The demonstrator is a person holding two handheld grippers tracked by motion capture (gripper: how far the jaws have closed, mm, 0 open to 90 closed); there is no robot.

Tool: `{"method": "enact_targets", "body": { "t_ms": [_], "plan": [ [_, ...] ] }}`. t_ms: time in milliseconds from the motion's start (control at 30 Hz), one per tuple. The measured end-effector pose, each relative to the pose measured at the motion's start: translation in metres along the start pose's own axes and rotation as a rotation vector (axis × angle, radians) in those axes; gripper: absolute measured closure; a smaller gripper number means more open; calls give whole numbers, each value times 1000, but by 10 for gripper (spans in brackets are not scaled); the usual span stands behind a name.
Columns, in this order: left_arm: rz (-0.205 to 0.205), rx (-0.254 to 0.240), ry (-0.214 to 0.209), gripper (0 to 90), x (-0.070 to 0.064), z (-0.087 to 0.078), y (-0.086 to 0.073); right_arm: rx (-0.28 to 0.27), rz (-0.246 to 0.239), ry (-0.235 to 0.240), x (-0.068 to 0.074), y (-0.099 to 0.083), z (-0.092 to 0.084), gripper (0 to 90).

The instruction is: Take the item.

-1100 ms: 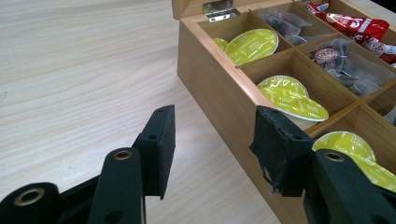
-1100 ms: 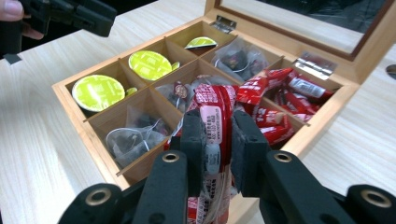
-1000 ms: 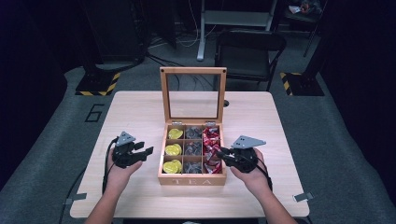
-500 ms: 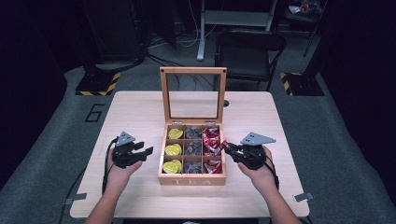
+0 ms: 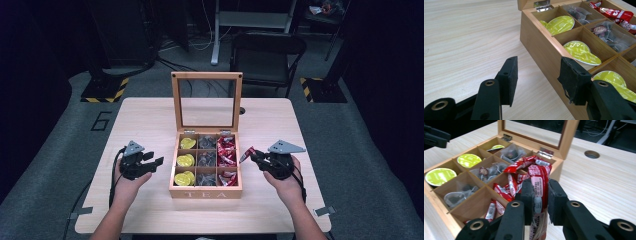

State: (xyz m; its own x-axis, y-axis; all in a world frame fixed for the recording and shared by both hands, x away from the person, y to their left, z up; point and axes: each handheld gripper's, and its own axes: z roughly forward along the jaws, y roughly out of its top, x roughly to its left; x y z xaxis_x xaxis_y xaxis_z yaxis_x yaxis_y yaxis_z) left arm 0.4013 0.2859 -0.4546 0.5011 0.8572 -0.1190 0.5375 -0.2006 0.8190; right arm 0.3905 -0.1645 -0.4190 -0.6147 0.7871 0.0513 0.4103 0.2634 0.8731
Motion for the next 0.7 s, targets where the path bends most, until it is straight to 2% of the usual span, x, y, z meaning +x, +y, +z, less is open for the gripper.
{"method": "enact_targets", "body": {
  "t_ms": [33,533,700],
  "plan": [
    [-1,0,0,490,0,0,0,-3,-9,-4,-2,0,-1,762],
    [5,5,-6,490,-1,2,1,-4,39,-52,-16,-10,-5,763],
    [1,3,-5,490,-1,2,1,2,37,-68,-21,-13,-4,762]
  ]
}}
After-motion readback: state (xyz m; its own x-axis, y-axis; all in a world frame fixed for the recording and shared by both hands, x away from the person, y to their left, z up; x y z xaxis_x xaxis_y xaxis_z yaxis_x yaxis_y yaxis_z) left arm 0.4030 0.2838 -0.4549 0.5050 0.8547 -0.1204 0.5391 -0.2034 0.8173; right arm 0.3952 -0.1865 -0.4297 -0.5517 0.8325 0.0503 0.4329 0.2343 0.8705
